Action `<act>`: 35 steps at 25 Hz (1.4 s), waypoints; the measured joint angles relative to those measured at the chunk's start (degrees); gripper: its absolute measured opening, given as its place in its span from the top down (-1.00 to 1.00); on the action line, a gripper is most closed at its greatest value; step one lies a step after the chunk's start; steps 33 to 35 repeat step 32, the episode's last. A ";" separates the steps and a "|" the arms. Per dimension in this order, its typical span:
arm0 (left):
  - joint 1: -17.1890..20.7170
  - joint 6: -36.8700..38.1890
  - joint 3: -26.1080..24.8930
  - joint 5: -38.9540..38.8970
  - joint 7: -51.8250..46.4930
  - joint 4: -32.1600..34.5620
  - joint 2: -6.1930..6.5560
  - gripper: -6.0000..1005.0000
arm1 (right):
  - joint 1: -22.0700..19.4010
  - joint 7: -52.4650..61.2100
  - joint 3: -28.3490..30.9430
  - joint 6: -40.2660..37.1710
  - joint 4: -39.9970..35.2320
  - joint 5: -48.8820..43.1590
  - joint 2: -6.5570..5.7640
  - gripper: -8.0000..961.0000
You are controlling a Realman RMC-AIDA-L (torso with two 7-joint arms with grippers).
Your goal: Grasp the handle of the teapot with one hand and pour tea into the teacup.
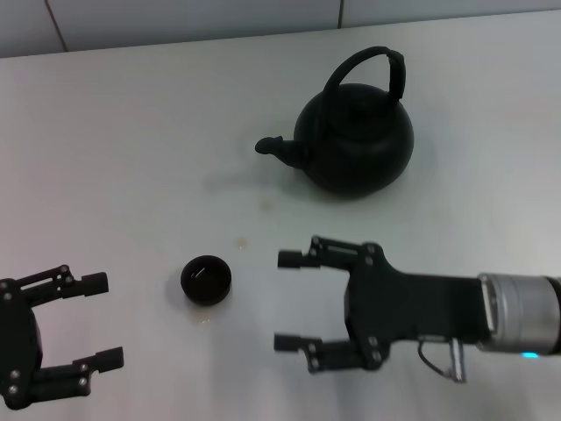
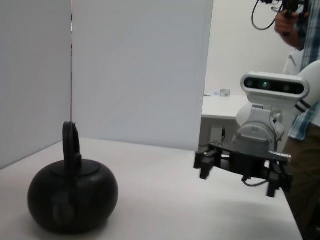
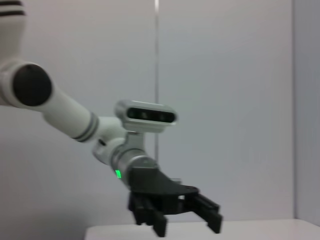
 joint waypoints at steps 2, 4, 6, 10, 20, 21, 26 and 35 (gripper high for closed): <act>0.00 0.00 0.00 0.00 0.00 0.00 0.00 -0.58 | -1.09 -0.31 0.22 -0.92 -1.02 -1.35 -0.04 -0.64; 0.23 1.19 -0.43 -0.35 0.01 -0.02 -0.03 -0.58 | -1.60 -0.58 0.28 -1.07 -1.54 -1.88 -0.06 -0.64; 0.31 1.60 -0.68 -0.51 0.01 -0.04 -0.06 -0.58 | -2.87 -1.52 0.36 -1.05 -2.40 -2.40 -0.09 -0.64; 0.34 1.73 -0.73 -0.57 0.01 -0.04 -0.10 -0.58 | -4.97 -2.93 1.83 -1.30 -3.56 -2.65 -0.21 -0.64; 0.22 1.36 -0.73 -0.58 0.06 -0.04 -0.13 -0.58 | -5.12 -2.51 2.77 -0.91 -4.13 -2.72 -0.37 -0.64; 0.22 1.36 -0.73 -0.58 0.06 -0.04 -0.13 -0.58 | -5.12 -2.51 2.77 -0.91 -4.13 -2.72 -0.37 -0.64; -0.52 0.40 -0.73 -0.20 0.23 -0.03 -0.94 -0.58 | -5.12 -2.52 6.24 -0.64 -4.27 -2.81 -0.05 -0.64; -2.50 -1.76 -0.68 -0.13 1.79 -0.03 -2.72 -0.58 | -5.25 -2.65 7.74 -0.53 -4.28 -2.82 0.07 -0.64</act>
